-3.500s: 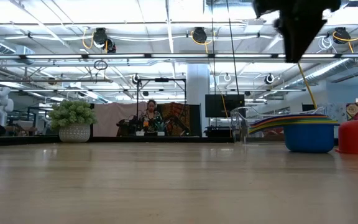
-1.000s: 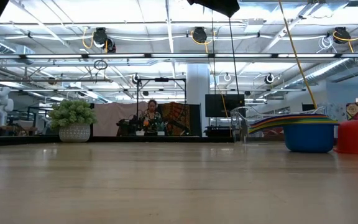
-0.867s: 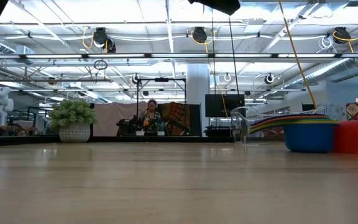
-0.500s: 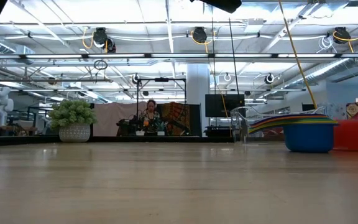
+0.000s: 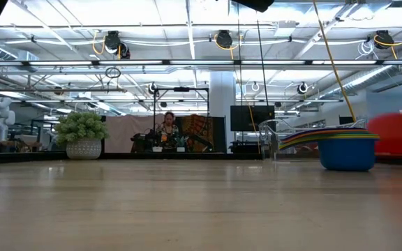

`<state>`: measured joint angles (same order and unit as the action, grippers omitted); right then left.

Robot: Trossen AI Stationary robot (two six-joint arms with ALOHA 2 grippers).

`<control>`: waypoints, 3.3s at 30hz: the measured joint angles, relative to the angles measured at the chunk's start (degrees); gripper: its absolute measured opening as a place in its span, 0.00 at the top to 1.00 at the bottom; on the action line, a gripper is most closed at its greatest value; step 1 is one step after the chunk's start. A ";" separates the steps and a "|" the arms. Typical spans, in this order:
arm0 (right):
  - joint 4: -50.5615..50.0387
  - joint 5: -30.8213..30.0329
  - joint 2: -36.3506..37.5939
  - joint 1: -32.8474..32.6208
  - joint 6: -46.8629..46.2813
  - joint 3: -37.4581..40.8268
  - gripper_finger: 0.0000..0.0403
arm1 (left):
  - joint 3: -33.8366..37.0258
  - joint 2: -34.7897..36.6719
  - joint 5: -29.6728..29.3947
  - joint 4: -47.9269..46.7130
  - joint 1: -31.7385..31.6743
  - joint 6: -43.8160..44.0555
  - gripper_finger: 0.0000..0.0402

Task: Nest measuring cups in basket
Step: Prepare the orange measuring cup

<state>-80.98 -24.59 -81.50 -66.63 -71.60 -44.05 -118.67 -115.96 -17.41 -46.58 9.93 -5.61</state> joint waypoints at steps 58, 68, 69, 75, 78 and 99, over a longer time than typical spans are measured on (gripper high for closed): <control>145.08 -8.56 8.77 33.92 42.43 16.63 1.00 | -0.02 -2.54 -37.51 -25.71 21.64 14.79 0.64; 145.43 -5.48 9.41 33.16 41.49 16.63 1.00 | -0.02 -2.93 -37.00 -26.54 21.16 5.04 0.64; 146.04 -5.07 9.41 33.16 41.56 16.63 1.00 | -0.02 -2.93 -37.00 -26.46 20.86 4.54 0.64; 148.40 -2.14 9.41 33.23 40.92 16.63 1.00 | -0.02 -2.93 -36.76 -25.75 18.17 3.92 0.65; 148.37 -0.42 9.41 33.29 40.38 16.63 1.00 | -0.02 -2.91 -32.15 -24.47 17.09 1.87 0.76; 153.57 4.50 11.84 32.97 51.14 16.52 0.76 | 0.10 -2.91 -23.46 -25.69 16.76 2.49 0.99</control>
<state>72.59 -20.09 -69.67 -33.66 -20.46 -27.54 -118.57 -118.87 -40.87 -72.27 26.70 -3.11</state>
